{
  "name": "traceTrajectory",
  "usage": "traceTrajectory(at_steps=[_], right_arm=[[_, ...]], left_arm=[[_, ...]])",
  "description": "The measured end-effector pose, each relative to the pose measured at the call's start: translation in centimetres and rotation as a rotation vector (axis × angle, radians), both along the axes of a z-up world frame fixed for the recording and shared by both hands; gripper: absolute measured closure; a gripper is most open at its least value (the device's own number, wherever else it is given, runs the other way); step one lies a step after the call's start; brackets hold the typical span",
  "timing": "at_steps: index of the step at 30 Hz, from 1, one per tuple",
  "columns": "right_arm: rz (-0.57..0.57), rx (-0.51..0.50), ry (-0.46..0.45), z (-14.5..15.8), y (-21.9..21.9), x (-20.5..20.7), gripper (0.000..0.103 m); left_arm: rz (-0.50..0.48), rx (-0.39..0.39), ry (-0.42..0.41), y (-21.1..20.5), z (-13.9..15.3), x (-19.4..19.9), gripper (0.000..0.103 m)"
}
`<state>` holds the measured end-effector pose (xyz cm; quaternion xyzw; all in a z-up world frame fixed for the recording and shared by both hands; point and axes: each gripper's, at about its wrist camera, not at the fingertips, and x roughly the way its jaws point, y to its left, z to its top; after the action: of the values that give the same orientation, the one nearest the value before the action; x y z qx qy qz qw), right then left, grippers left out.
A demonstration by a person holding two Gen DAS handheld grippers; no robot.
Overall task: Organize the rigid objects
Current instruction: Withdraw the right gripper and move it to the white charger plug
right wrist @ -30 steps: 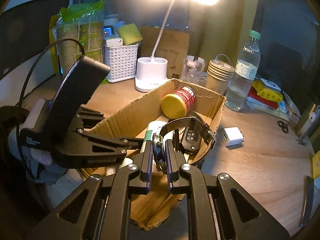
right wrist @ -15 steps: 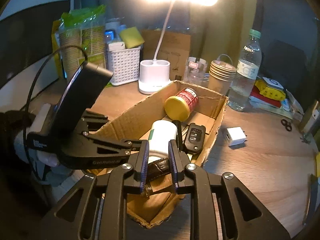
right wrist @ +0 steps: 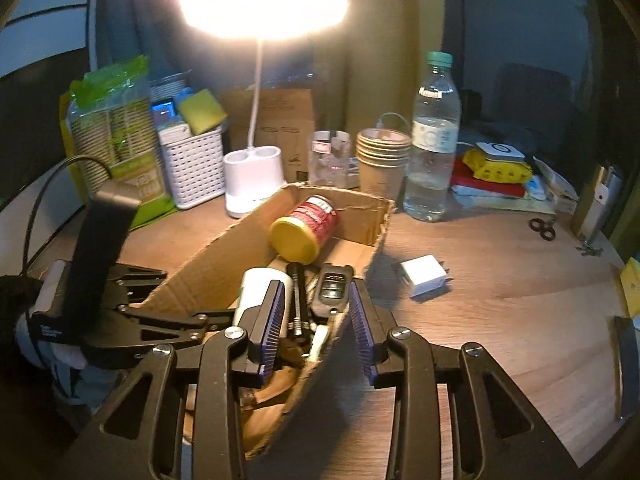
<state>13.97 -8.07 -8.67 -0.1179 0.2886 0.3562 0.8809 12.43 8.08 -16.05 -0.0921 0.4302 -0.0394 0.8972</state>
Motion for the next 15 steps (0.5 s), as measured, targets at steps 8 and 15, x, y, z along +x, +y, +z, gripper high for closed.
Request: traceTrajectory(at_steps=[8, 15], right_arm=[[-0.065, 0.007, 0.019, -0.7, -1.1, 2.0, 0.059], [-0.134, 0.029, 0.049, -1.3, -2.2, 4.0, 0.054]], left_arm=[[0.000, 0.000, 0.000, 0.0, 0.0, 0.0, 0.071], [0.000, 0.000, 0.000, 0.0, 0.0, 0.0, 0.071]])
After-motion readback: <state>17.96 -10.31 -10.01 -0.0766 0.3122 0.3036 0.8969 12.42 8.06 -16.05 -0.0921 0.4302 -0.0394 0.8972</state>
